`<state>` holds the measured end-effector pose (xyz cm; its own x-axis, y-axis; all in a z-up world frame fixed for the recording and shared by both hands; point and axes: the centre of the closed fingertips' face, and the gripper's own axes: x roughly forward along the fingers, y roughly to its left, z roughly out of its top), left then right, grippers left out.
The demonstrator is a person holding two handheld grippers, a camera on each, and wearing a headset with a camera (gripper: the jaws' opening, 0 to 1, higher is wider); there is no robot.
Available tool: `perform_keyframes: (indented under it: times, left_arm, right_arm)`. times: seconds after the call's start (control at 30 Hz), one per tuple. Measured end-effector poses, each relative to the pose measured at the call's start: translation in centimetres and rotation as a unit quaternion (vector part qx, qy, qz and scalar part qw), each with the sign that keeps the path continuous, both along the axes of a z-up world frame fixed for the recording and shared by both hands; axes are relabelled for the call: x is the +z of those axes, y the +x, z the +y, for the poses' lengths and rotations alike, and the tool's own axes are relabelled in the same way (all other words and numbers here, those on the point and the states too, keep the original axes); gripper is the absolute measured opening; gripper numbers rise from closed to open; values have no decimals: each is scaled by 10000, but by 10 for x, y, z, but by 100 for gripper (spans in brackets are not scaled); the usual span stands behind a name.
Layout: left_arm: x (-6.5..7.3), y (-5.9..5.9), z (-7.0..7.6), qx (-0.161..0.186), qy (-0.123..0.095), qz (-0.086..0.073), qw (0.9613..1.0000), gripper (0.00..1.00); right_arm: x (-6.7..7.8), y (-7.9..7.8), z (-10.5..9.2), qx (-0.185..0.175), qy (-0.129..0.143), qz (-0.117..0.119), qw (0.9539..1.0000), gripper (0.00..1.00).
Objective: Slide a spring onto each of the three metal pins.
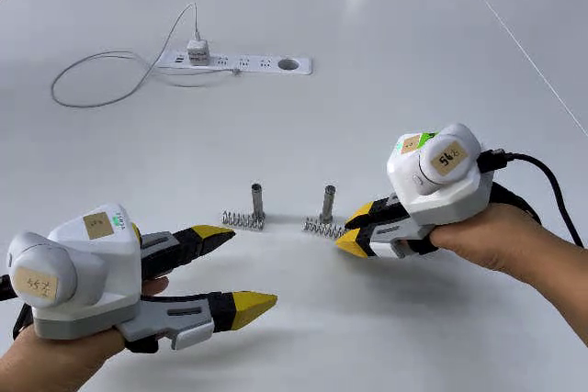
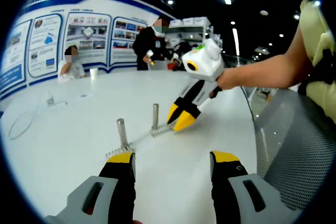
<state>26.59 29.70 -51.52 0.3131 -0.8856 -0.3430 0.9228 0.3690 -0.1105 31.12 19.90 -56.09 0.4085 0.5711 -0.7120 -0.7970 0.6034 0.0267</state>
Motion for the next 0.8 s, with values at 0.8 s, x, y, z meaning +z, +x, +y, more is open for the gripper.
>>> perform_keyframes:
  times: [0.8]
  left_arm:
    - [-2, 0, 1, 11, 5, 13, 10000, 57]
  right_arm:
    - [1, -3, 2, 43, -5, -11, 10000, 12]
